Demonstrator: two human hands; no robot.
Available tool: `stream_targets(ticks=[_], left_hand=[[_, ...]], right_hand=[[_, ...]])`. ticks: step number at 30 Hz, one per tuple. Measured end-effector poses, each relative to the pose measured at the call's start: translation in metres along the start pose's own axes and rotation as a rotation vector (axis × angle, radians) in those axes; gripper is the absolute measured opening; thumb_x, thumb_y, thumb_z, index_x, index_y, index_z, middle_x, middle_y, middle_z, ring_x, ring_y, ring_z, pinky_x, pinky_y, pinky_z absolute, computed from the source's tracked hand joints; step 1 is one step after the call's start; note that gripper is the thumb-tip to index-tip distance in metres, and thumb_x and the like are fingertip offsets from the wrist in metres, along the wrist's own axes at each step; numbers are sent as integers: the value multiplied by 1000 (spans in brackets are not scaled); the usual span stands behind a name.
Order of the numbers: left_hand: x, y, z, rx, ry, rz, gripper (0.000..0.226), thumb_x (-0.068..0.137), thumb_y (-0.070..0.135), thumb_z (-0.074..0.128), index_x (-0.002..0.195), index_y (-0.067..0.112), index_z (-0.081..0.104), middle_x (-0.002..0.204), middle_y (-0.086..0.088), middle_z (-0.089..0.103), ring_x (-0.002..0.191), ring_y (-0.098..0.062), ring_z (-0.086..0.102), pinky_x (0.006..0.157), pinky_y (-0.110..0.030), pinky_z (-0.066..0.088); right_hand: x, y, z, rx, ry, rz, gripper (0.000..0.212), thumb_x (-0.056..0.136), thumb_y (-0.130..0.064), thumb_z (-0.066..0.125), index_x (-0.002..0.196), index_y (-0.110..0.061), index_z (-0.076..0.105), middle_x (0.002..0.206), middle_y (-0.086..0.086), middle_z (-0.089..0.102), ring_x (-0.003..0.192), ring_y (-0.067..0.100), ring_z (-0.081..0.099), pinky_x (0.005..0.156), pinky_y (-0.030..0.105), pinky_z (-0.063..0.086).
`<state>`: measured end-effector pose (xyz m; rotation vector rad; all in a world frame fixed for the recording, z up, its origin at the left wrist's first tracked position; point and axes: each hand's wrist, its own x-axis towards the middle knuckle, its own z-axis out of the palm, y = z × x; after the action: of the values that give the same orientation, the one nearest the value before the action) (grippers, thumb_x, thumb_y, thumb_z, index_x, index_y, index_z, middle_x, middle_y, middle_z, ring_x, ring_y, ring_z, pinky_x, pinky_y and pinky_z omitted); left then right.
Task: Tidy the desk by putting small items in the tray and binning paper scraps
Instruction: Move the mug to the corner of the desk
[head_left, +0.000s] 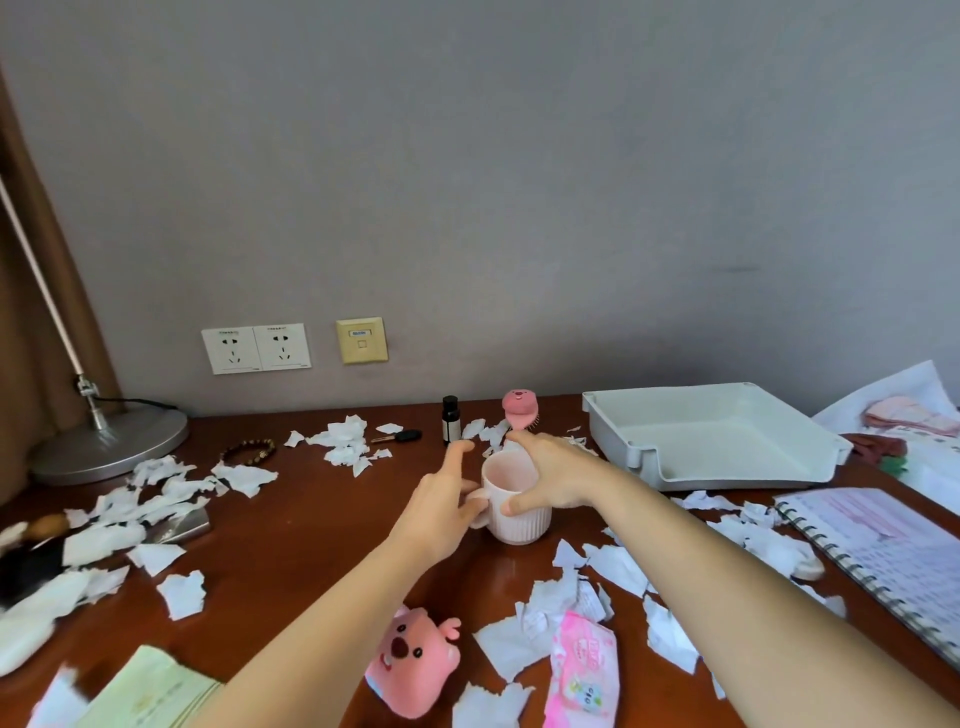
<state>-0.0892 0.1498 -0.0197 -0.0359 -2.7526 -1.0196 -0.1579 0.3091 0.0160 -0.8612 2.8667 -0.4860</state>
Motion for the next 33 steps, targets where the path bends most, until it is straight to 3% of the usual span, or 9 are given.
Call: stream_targets(ticks=[2, 4, 5, 7, 9, 13, 17, 22, 33], left_hand=[[-5, -3, -1, -43, 51, -32, 50, 92, 15, 57, 137, 18, 36, 117, -1, 68, 107, -15, 62, 87, -21, 43], [-9, -5, -2, -20, 106, -31, 32, 91, 15, 60, 123, 16, 54, 110, 0, 68, 104, -13, 63, 82, -20, 47], [-11, -7, -3, -2, 125, -22, 24, 90, 15, 61, 114, 16, 59, 106, 0, 69, 101, -13, 63, 81, -21, 50], [-17, -8, -8, 12, 143, -5, 16, 90, 16, 60, 106, 17, 63, 100, 1, 68, 95, -12, 64, 80, -23, 53], [-23, -10, -18, 16, 186, 6, 17, 91, 17, 60, 107, 17, 63, 100, 2, 68, 91, -9, 62, 77, -20, 51], [-41, -19, -55, -7, 320, -20, 21, 89, 17, 63, 110, 16, 63, 99, 6, 65, 91, -6, 61, 76, -15, 46], [-67, -39, -100, -14, 436, -33, 20, 88, 17, 64, 107, 15, 64, 99, 4, 67, 90, -8, 63, 77, -17, 49], [-103, -70, -154, 24, 541, -87, 16, 87, 17, 65, 102, 18, 62, 91, 10, 64, 85, -4, 61, 66, -8, 43], [-174, -159, -224, 39, 933, -190, 20, 85, 14, 67, 105, 15, 64, 92, 10, 64, 84, -2, 60, 70, -6, 42]], right_hand=[[6, -7, -2, -59, -42, 18, 91, 68, -48, 75, 141, -15, 33, 137, 7, 44, 125, 27, 44, 96, 40, 44], [9, -13, -3, -97, -51, 20, 68, 65, -48, 76, 118, -14, 50, 112, 5, 51, 104, 25, 52, 75, 34, 45], [11, -16, -3, -110, -55, 15, 59, 63, -48, 76, 105, -16, 51, 103, 3, 51, 95, 24, 53, 67, 32, 43], [13, -23, -3, -109, -58, 8, 59, 61, -47, 76, 104, -15, 51, 99, 3, 53, 88, 22, 54, 61, 30, 41], [16, -34, -5, -99, -42, -29, 71, 61, -46, 75, 119, -12, 51, 105, 3, 53, 89, 20, 54, 64, 30, 44], [23, -75, -13, -115, 30, -141, 87, 61, -48, 75, 136, -16, 42, 132, 5, 48, 116, 25, 50, 89, 39, 49], [33, -131, -13, -100, 56, -273, 82, 65, -46, 75, 134, -17, 44, 134, 3, 50, 117, 24, 49, 84, 34, 43], [48, -204, 0, -39, 24, -407, 86, 68, -43, 76, 140, -18, 37, 143, 1, 44, 126, 23, 44, 100, 39, 40], [96, -359, 50, 12, -79, -650, 92, 68, -34, 79, 144, -17, 29, 147, 5, 36, 130, 23, 39, 101, 37, 39]])
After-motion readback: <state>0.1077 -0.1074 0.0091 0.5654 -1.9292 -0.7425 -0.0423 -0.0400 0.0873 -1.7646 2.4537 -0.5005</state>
